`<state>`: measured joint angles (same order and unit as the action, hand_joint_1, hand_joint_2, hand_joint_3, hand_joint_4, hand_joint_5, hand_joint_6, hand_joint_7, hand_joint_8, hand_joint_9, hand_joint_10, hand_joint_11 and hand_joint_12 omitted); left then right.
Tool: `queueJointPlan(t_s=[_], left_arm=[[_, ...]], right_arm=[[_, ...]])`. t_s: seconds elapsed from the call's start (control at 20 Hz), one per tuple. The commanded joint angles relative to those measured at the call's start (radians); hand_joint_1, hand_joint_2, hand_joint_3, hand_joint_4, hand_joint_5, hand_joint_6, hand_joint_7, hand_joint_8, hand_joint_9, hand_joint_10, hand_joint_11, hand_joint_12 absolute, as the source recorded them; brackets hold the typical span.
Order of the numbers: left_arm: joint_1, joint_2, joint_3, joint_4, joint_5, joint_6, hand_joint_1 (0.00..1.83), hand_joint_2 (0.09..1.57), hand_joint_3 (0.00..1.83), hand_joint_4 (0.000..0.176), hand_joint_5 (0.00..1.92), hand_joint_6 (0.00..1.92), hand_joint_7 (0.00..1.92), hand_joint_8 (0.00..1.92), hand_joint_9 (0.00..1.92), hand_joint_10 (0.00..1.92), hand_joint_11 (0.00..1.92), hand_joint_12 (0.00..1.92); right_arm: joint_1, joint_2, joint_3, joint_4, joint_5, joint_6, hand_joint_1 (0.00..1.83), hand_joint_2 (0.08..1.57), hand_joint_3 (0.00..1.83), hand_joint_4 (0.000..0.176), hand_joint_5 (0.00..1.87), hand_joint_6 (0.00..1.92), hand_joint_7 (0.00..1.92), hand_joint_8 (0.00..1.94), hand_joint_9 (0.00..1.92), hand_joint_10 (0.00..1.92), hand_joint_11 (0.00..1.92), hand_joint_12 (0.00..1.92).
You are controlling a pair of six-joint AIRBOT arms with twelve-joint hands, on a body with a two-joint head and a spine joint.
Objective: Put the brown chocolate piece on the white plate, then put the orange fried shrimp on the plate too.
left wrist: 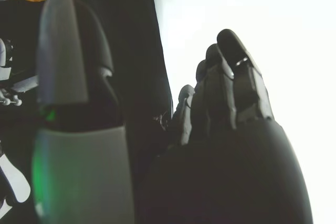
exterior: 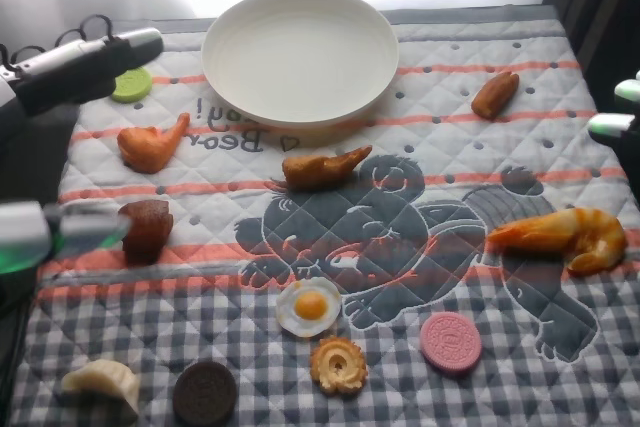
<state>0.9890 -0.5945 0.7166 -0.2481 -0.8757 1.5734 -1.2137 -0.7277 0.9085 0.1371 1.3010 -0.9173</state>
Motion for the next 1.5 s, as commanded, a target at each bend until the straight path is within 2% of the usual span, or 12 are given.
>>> queueJointPlan(t_s=[0.0,0.2,0.45,0.55,0.75,0.85,0.95,1.0,1.25,1.35,1.4,1.45], left_arm=[[-0.012,-0.001,0.004,0.002,-0.123,-0.004,0.02,1.21,0.01,0.176,0.13,0.0,0.17,0.0,0.26,0.02,0.0,0.69],[-0.018,-0.009,0.014,0.001,-0.104,-0.004,0.12,1.17,0.0,0.176,0.15,0.0,0.2,0.0,0.3,0.0,0.0,0.77],[-0.048,-0.05,0.071,-0.051,-0.004,0.004,0.78,0.77,0.0,0.176,0.13,0.0,0.27,0.0,0.41,0.01,0.0,0.99],[-0.062,-0.064,0.08,-0.096,0.03,0.073,0.81,0.74,0.0,0.176,0.15,0.0,0.31,0.0,0.47,0.01,0.0,1.08],[-0.084,-0.093,0.072,-0.167,0.068,0.245,0.86,0.72,0.0,0.174,0.23,0.02,0.35,0.02,0.49,0.01,0.02,1.12],[-0.089,-0.112,0.096,-0.191,0.1,0.245,0.84,0.75,0.0,0.16,0.27,0.0,0.4,0.0,0.51,0.01,0.06,1.11],[-0.098,-0.127,0.119,-0.212,0.133,0.253,0.83,0.76,0.0,0.15,0.32,0.0,0.44,0.0,0.55,0.01,0.11,1.06],[-0.105,-0.135,0.127,-0.228,0.146,0.277,0.87,0.75,0.0,0.121,0.41,0.01,0.51,0.01,0.6,0.01,0.16,1.02],[-0.151,-0.196,0.123,-0.345,0.183,0.617,0.86,0.79,0.0,0.045,0.62,0.0,0.78,0.01,0.74,0.02,0.14,0.95],[-0.161,-0.212,0.123,-0.375,0.195,0.706,0.84,0.81,0.01,0.061,0.63,0.0,0.8,0.01,0.76,0.01,0.11,0.94],[-0.164,-0.218,0.124,-0.392,0.199,0.747,0.84,0.81,0.0,0.047,0.64,0.01,0.81,0.01,0.77,0.02,0.15,0.96],[-0.165,-0.221,0.125,-0.405,0.2,0.773,0.85,0.81,0.01,0.066,0.63,0.0,0.8,0.0,0.77,0.01,0.13,0.95]], right_arm=[[0.004,0.003,0.004,0.017,0.118,0.004,0.37,1.12,0.01,0.078,0.3,0.0,0.18,0.0,0.14,0.01,0.0,0.51],[0.004,0.002,0.004,0.017,0.118,0.004,0.38,1.12,0.0,0.074,0.31,0.0,0.19,0.0,0.15,0.0,0.0,0.43],[0.004,0.002,0.003,0.017,0.118,0.004,0.43,1.13,0.0,0.06,0.3,0.0,0.17,0.0,0.12,0.0,0.0,0.48],[0.003,0.002,0.003,0.017,0.118,0.005,0.48,1.13,0.0,0.034,0.31,0.0,0.18,0.0,0.15,0.01,0.0,0.52],[0.001,0.002,0.003,0.017,0.118,0.006,0.46,1.12,0.0,0.065,0.31,0.0,0.18,0.0,0.18,0.0,0.0,0.62],[-0.001,0.002,0.003,0.017,0.118,0.01,0.49,1.12,0.0,0.059,0.31,0.0,0.18,0.0,0.17,0.0,0.0,0.58],[-0.002,0.001,0.003,0.017,0.118,0.01,0.47,1.12,0.0,0.079,0.3,0.0,0.18,0.0,0.16,0.0,0.0,0.55],[-0.002,0.001,0.003,0.017,0.118,0.01,0.45,1.13,0.0,0.083,0.3,0.0,0.18,0.0,0.16,0.0,0.0,0.56],[-0.003,0.0,0.003,0.017,0.118,0.011,0.44,1.12,0.0,0.074,0.3,0.0,0.19,0.0,0.16,0.0,0.0,0.59],[-0.004,0.0,0.003,0.017,0.118,0.012,0.42,1.12,0.0,0.077,0.3,0.0,0.18,0.0,0.15,0.0,0.0,0.56],[-0.004,0.0,0.003,0.017,0.118,0.013,0.42,1.12,0.0,0.081,0.3,0.0,0.18,0.0,0.15,0.0,0.0,0.55],[-0.004,0.0,0.003,0.017,0.118,0.013,0.41,1.12,0.0,0.081,0.3,0.0,0.19,0.0,0.16,0.0,0.0,0.6]])
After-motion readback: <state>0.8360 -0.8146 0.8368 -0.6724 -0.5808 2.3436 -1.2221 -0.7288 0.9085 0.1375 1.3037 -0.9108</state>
